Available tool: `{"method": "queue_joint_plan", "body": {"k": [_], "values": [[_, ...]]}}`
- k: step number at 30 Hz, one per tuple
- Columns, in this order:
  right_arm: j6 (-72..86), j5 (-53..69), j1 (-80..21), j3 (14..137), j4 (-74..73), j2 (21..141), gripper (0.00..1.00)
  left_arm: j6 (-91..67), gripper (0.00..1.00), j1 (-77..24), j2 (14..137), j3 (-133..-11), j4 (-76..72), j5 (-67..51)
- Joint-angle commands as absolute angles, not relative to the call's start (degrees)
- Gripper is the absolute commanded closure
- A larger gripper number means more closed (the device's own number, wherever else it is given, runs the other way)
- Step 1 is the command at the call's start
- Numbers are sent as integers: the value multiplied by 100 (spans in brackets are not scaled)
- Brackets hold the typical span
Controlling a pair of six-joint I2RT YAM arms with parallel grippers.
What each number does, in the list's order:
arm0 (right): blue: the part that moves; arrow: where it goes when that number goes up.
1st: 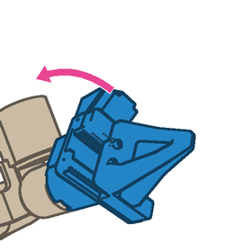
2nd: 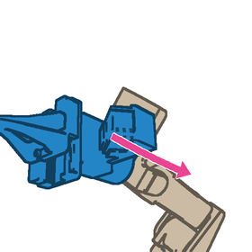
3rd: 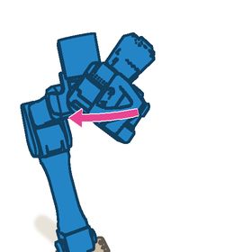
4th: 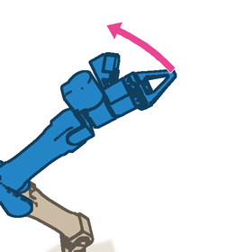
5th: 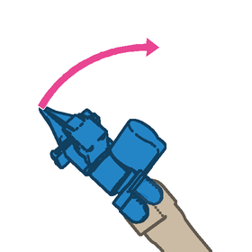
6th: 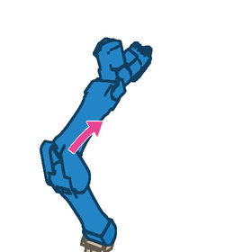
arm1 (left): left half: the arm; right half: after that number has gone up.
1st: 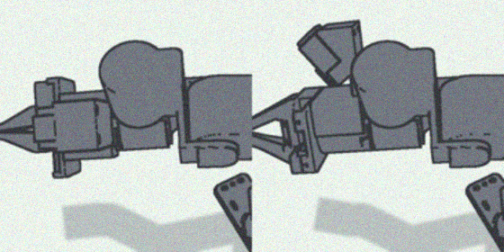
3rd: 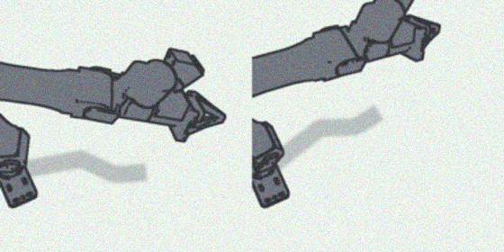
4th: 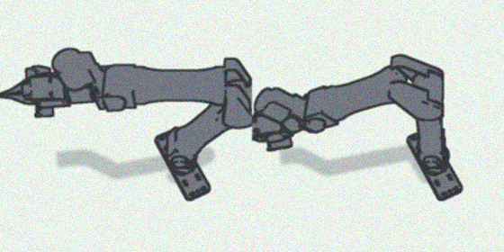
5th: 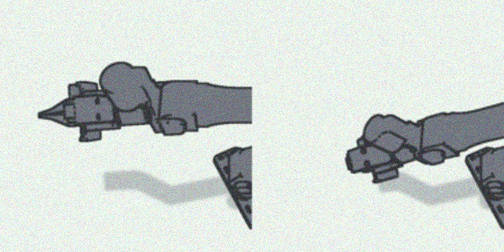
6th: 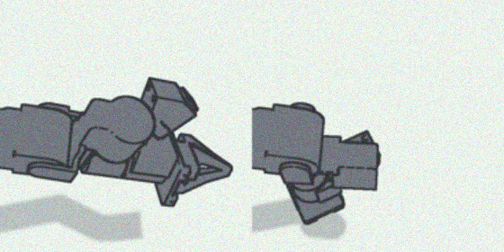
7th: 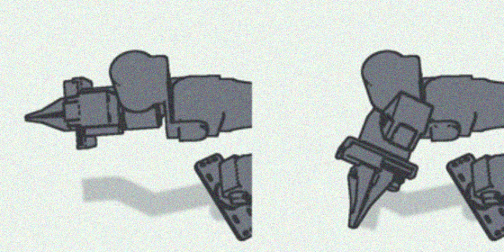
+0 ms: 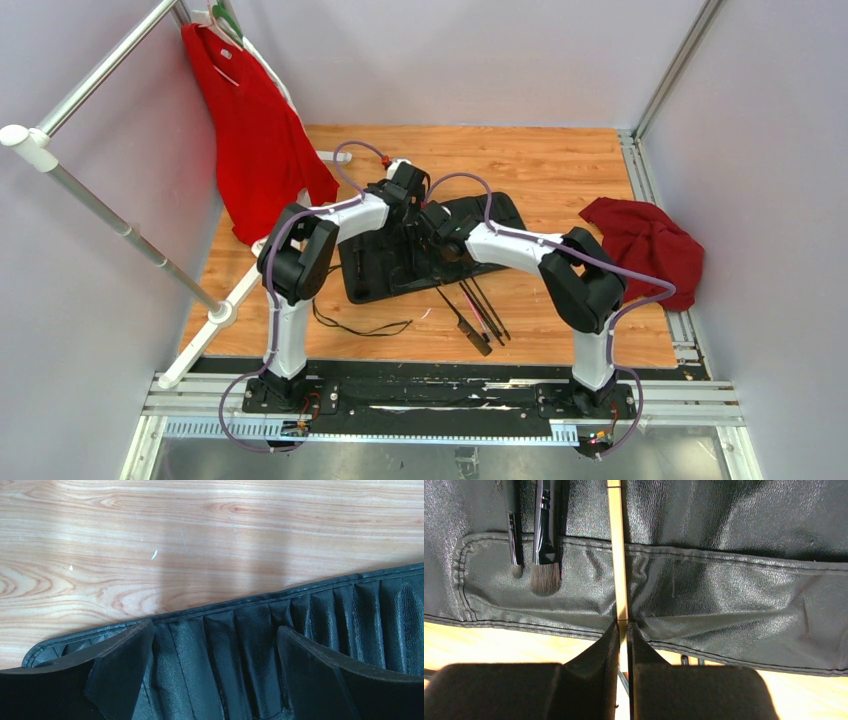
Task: Organize the makeup
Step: Place the makeup tool in the storage box.
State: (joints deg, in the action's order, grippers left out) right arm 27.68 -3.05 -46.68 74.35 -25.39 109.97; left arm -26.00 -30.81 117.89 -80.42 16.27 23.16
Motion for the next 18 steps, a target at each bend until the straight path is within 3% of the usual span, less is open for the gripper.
{"method": "queue_joint_plan", "body": {"k": [1, 18], "values": [[2803, -501, -4535, 7662, -2420, 11156, 99, -2641, 2, -3125, 11742, -7849, 1846, 2031], [2951, -706, -4535, 7498, -1624, 11176, 99, -2750, 1, -3121, 11760, -7618, 1667, 1874]]}}
